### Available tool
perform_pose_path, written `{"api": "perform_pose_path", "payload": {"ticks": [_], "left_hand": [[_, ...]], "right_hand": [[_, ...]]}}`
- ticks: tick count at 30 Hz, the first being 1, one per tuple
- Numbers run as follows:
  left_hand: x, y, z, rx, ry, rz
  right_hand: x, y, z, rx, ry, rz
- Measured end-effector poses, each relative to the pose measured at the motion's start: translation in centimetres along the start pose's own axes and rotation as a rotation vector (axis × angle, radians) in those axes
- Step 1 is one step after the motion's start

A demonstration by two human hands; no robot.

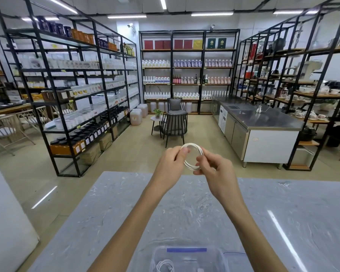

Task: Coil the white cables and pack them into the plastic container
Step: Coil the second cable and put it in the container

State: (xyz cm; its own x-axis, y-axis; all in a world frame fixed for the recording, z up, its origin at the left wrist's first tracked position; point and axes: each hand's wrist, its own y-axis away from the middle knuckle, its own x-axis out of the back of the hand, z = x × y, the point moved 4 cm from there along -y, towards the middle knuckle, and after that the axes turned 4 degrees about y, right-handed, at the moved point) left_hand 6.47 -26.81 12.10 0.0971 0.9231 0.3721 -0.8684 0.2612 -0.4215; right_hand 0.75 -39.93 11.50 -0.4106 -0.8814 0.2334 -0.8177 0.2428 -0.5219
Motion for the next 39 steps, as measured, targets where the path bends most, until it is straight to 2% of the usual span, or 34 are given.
{"api": "perform_pose_path", "payload": {"ticks": [3,5,8,11,14,16,18,21,23,25,33,36,39], "left_hand": [[0.4,0.7,0.1,-0.032,0.016,-0.095],[0.8,1.0,-0.1,0.009,0.045,-0.143],[1.6,1.4,-0.6,0.098,0.242,-0.265],[3.0,1.4,-1.3,0.142,0.406,-0.216],[3.8,1.4,-1.3,0.139,0.349,-0.098],[4.0,1.6,-1.1,0.113,0.298,-0.062],[3.9,2.0,-1.0,0.103,0.251,-0.118],[3.2,2.6,-0.8,0.169,0.241,-0.303],[2.8,2.7,-0.8,0.2,0.144,-0.328],[1.9,2.7,-0.7,0.144,0.013,-0.324],[0.9,3.0,-0.8,0.007,0.023,-0.145],[0.5,2.9,0.1,-0.023,-0.082,-0.061],[0.7,2.7,1.1,-0.094,-0.26,0.081]], "right_hand": [[0.3,-0.2,0.5,-0.032,-0.01,-0.033],[0.4,-0.3,0.6,-0.05,-0.029,-0.075],[1.0,-0.6,0.2,-0.075,-0.083,-0.102],[2.0,-0.7,-0.2,-0.13,-0.149,-0.179],[2.6,-0.6,-0.4,-0.162,-0.107,-0.272],[2.8,-0.7,-0.7,-0.158,-0.066,-0.265],[2.9,-0.8,-0.8,-0.138,-0.011,-0.233],[3.0,-0.5,-0.9,-0.113,0.084,-0.224],[2.8,-0.4,-1.0,-0.091,0.141,-0.24],[2.4,-0.4,-1.1,-0.067,0.18,-0.258],[2.1,-0.6,-0.7,-0.078,0.159,-0.244],[1.5,-0.6,-0.6,-0.076,0.14,-0.304],[0.9,-0.6,-0.8,-0.109,-0.049,-0.332]]}}
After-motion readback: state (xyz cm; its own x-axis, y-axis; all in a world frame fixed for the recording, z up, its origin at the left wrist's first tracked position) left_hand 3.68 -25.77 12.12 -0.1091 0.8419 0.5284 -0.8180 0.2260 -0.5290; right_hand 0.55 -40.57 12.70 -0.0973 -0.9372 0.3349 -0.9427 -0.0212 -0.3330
